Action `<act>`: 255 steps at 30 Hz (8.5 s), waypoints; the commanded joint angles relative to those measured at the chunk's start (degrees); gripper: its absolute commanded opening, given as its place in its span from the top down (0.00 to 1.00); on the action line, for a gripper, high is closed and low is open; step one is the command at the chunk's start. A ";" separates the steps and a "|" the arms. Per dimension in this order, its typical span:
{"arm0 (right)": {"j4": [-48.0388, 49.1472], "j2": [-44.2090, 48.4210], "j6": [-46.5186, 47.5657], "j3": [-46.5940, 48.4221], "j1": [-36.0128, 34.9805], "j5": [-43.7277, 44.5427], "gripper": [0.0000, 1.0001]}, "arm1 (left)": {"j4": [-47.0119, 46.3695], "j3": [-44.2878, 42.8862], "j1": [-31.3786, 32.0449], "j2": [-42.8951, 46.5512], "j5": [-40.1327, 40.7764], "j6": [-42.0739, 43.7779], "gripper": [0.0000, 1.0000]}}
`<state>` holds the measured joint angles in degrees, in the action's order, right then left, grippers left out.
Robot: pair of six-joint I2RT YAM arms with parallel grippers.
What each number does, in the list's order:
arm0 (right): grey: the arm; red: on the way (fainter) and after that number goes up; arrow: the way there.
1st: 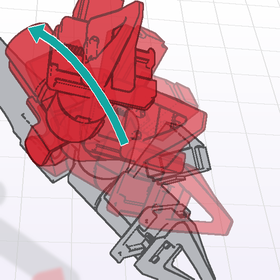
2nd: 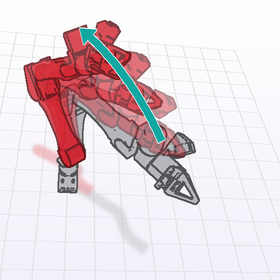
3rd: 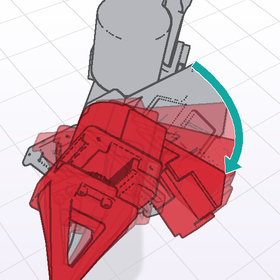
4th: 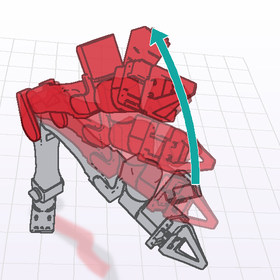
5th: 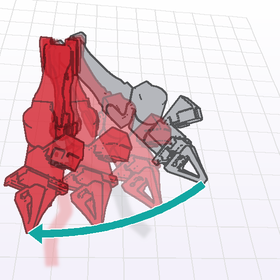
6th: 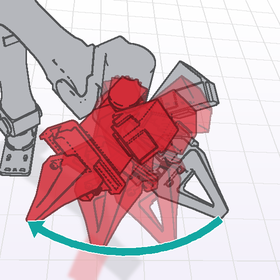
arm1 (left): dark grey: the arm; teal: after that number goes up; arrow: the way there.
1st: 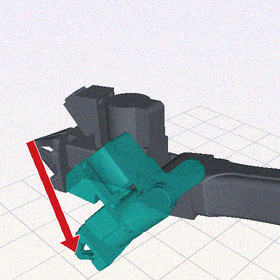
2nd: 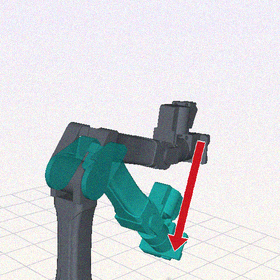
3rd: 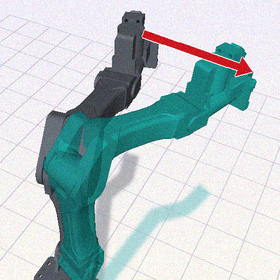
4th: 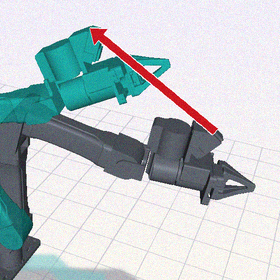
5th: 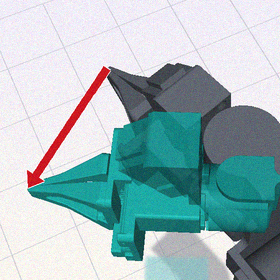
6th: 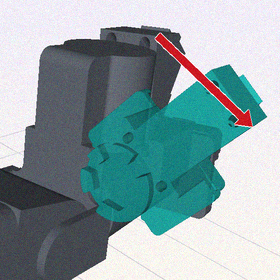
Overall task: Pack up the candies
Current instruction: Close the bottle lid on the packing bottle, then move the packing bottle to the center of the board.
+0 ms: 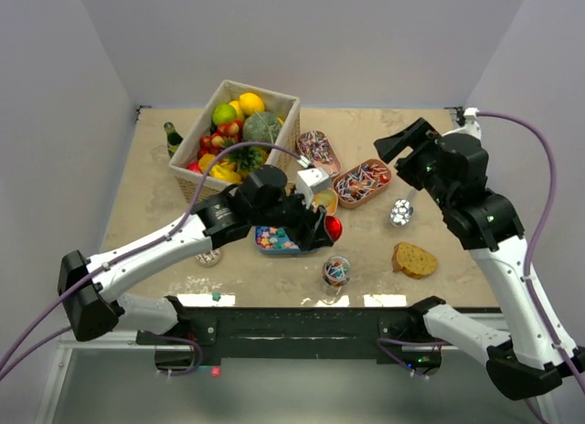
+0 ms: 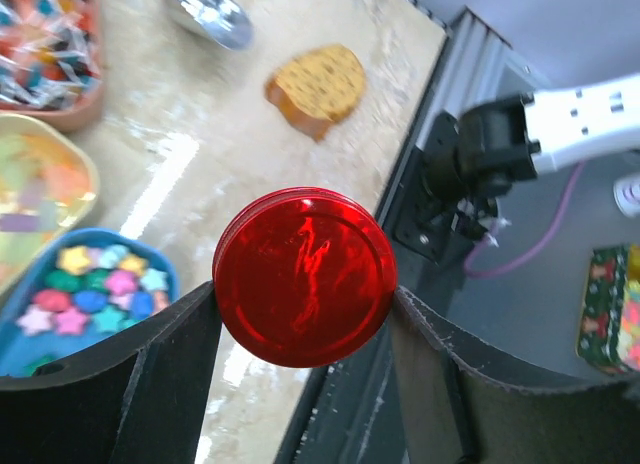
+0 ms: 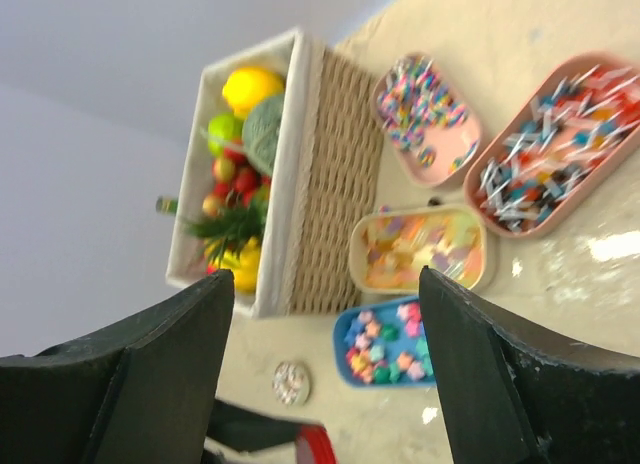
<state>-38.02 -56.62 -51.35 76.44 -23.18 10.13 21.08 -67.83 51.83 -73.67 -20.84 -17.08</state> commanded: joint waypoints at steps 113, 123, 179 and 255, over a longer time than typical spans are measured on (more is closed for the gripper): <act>-14.62 2.66 24.28 -24.06 -10.13 -27.72 0.45 | 6.16 0.25 6.61 -13.51 9.68 -7.88 0.17; -14.45 0.55 25.42 -26.78 -10.31 -25.51 0.50 | 6.17 -0.72 6.44 -14.22 10.29 -8.93 0.18; -17.26 4.59 22.96 -31.27 -10.22 -31.49 0.32 | -3.33 15.45 8.72 -11.50 10.12 -9.11 0.27; -17.45 -4.99 23.32 -25.29 -10.31 -24.19 0.59 | -2.34 16.14 14.87 2.90 25.86 -10.69 0.00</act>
<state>-58.78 -60.23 -27.59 50.48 -33.39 -20.05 19.73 -56.29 66.50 -77.97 0.93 -29.28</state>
